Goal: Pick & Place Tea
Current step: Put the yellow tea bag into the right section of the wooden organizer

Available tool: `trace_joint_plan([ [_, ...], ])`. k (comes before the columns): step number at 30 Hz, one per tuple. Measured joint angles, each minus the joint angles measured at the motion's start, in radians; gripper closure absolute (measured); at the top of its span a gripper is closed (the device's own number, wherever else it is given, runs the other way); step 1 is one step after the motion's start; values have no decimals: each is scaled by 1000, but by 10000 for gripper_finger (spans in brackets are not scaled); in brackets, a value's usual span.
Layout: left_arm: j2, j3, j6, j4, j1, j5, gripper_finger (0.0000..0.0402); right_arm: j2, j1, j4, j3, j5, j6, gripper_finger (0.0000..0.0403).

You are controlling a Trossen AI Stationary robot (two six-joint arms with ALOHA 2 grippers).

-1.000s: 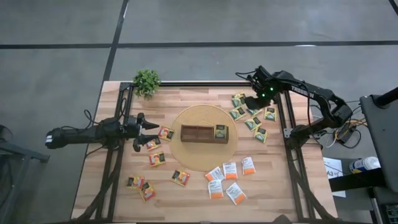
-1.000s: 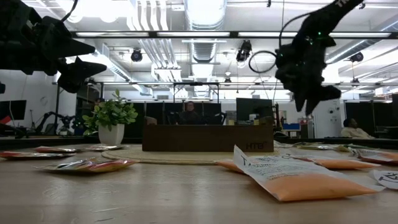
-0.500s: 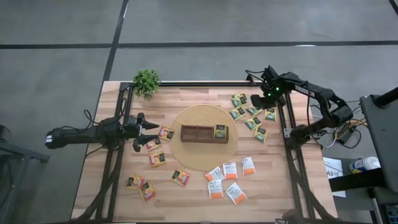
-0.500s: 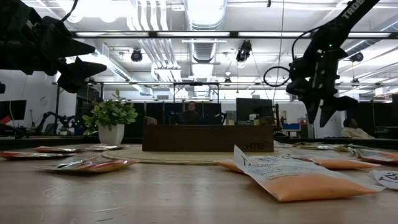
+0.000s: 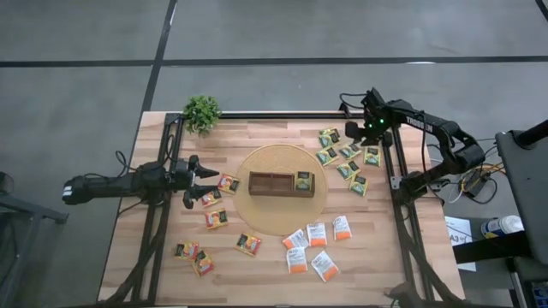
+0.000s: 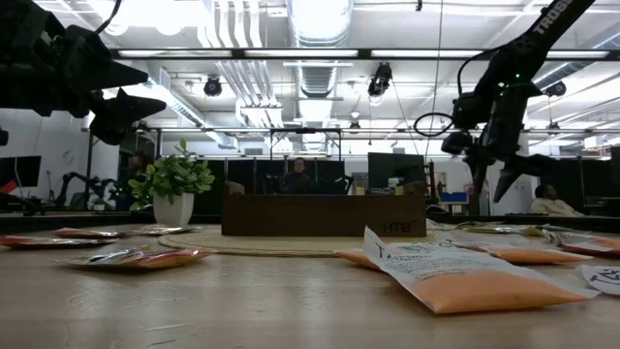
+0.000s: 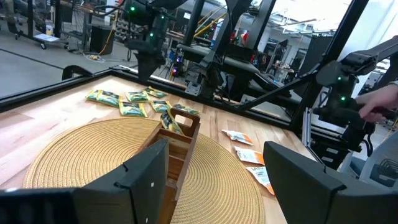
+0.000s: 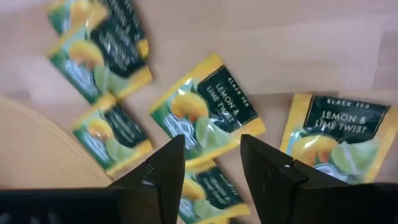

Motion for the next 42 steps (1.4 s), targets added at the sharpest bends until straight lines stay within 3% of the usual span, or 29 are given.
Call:
trace_joint_plan([
  [6, 0, 0, 0, 0, 0, 0, 145, -1, 2, -13, 4, -1, -22, 252],
  [12, 0, 0, 0, 0, 0, 0, 145, -2, 0, -62, 0, 10, 217, 262],
  [24, 0, 0, 0, 0, 0, 0, 145, 0, 0, -42, -76, 28, 413, 262],
  [42, 0, 0, 0, 0, 0, 0, 145, 0, 7, 147, -187, 35, 486, 268],
])
